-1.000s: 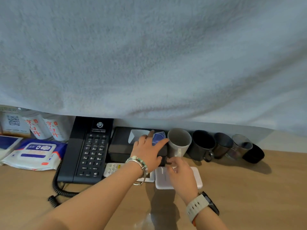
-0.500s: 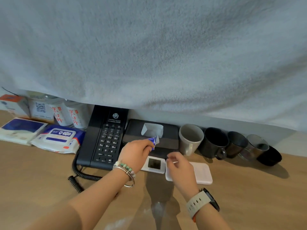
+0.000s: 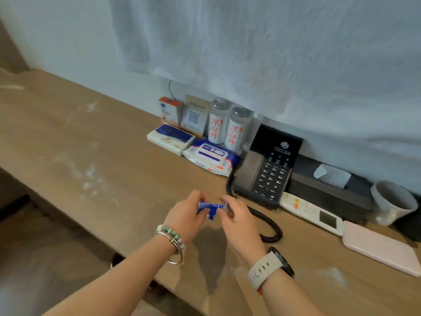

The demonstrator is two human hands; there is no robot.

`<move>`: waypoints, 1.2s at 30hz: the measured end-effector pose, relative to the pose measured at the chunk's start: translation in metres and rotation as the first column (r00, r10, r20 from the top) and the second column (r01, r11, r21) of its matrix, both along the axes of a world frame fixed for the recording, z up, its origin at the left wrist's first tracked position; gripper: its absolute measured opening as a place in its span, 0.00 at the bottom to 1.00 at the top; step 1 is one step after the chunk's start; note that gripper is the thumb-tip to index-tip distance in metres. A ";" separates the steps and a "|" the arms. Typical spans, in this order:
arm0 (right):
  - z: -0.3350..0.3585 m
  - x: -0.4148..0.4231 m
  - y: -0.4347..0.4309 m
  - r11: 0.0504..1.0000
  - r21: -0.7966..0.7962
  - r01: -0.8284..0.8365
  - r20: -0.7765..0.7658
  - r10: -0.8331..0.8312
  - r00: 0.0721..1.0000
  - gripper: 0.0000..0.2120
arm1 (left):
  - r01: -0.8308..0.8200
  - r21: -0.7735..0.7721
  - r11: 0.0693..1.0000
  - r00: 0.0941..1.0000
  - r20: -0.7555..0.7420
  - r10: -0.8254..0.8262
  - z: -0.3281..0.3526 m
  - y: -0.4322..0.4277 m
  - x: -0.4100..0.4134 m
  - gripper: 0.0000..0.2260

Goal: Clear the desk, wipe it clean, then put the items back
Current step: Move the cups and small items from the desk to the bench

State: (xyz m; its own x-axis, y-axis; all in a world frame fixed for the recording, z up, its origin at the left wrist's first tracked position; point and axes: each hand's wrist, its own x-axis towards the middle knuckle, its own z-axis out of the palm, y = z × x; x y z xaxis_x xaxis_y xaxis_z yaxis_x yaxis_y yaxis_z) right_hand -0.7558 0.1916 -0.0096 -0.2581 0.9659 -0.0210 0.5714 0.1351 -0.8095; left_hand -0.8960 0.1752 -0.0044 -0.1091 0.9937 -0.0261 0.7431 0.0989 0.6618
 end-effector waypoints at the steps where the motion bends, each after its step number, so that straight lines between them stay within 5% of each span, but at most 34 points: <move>1: -0.003 -0.023 -0.005 0.999 0.003 -0.033 0.033 0.033 0.999 0.12 | -0.030 -0.005 1.000 0.999 0.028 0.030 -0.004 -0.011 -0.023 0.04; 10: -0.044 -0.205 -0.078 0.974 -0.135 -0.184 0.090 0.197 0.976 0.04 | -0.308 -0.075 0.948 0.942 0.118 0.315 -0.044 -0.107 -0.192 0.11; 16: -0.067 -0.276 -0.095 0.938 -0.072 -0.339 0.129 0.346 0.929 0.12 | -0.426 -0.141 0.894 0.880 0.166 0.446 -0.088 -0.144 -0.247 0.09; 21: -0.128 -0.303 -0.101 0.863 -0.232 -0.448 0.251 0.498 0.830 0.11 | -0.488 -0.209 0.848 0.828 0.197 0.525 -0.143 -0.161 -0.272 0.07; 27: -0.229 -0.301 -0.090 0.866 -0.436 -0.246 0.340 0.411 0.846 0.04 | -0.472 -0.352 0.808 0.817 0.170 0.551 -0.240 -0.156 -0.277 0.08; 31: -0.306 -0.298 -0.068 0.848 -0.529 -0.011 0.437 0.283 0.854 0.06 | -0.344 -0.429 0.835 0.921 0.016 0.388 -0.313 -0.143 -0.286 0.12; 36: -0.387 -0.294 -0.047 0.876 -0.467 0.124 0.471 0.128 0.873 0.10 | -0.277 -0.517 0.810 0.959 -0.096 0.266 -0.385 -0.128 -0.284 0.13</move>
